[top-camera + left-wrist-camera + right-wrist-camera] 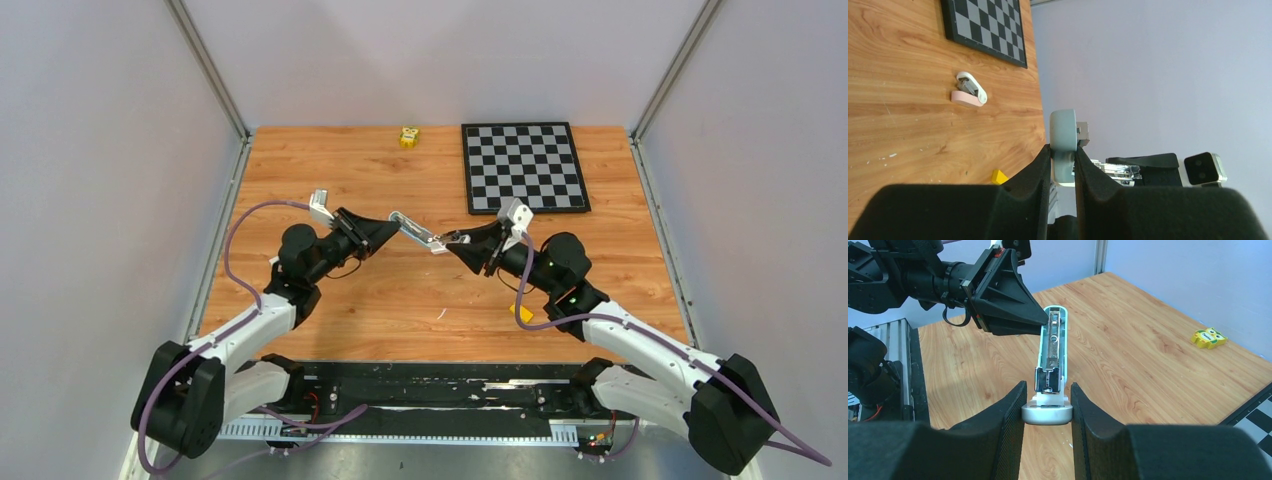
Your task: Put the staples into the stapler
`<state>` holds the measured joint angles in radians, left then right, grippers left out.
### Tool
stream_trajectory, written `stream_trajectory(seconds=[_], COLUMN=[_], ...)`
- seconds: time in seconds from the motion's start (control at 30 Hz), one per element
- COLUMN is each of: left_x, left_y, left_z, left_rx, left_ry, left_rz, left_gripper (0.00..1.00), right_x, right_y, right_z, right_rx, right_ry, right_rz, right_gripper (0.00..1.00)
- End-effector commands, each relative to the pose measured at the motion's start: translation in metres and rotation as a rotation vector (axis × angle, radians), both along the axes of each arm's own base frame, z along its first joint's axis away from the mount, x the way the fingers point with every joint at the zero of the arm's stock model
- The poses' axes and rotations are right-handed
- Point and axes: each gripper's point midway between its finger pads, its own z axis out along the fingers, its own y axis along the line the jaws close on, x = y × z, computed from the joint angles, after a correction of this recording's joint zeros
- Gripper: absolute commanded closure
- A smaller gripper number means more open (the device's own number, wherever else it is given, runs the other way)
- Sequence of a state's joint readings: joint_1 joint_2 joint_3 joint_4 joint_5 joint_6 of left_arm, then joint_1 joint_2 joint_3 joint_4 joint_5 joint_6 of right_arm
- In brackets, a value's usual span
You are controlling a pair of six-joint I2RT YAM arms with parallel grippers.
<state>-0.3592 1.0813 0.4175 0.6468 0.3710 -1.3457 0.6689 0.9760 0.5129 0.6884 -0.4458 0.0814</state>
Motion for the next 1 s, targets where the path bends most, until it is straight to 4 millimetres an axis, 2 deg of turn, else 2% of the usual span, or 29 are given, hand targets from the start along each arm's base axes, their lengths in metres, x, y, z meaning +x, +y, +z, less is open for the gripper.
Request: stream_trajectory(seconds=[0.0, 0.07, 0.17, 0.23, 0.47, 0.6, 0.63, 0.73, 0.97], left_x=[0.013, 0.015, 0.015, 0.015, 0.028, 0.043, 0.047, 0.064, 0.110], left_y=[0.014, 0.013, 0.013, 0.011, 0.010, 0.016, 0.016, 0.018, 0.023], left_z=[0.020, 0.031, 0.041, 0.043, 0.028, 0.019, 0.016, 0.005, -0.027], left_rx=[0.043, 0.127, 0.228, 0.284, 0.504, 0.678, 0.718, 0.839, 0.936], left_ry=[-0.078, -0.189, -0.313, -0.397, -0.517, -0.629, -0.662, -0.730, -0.777], left_rz=[0.090, 0.083, 0.071, 0.052, 0.011, 0.025, 0.023, 0.015, 0.022], left_gripper=[1.00, 1.00, 1.00, 1.00, 1.00, 1.00, 1.00, 1.00, 1.00], right_x=[-0.014, -0.011, -0.006, -0.005, -0.011, -0.014, -0.015, -0.017, -0.022], right_y=[0.005, 0.005, 0.005, 0.006, 0.007, 0.005, 0.004, 0.001, -0.005], right_z=[0.010, 0.009, 0.009, 0.010, 0.009, 0.004, 0.004, 0.002, 0.002], right_rx=[0.017, 0.015, 0.009, 0.007, 0.007, -0.013, -0.014, -0.015, -0.017], right_ry=[-0.052, -0.046, -0.033, -0.028, -0.011, 0.006, 0.005, 0.008, 0.007], right_rz=[0.054, 0.042, 0.022, 0.021, 0.045, 0.053, 0.052, 0.047, 0.034], right_gripper=[0.99, 0.93, 0.75, 0.66, 0.41, 0.13, 0.09, 0.01, 0.00])
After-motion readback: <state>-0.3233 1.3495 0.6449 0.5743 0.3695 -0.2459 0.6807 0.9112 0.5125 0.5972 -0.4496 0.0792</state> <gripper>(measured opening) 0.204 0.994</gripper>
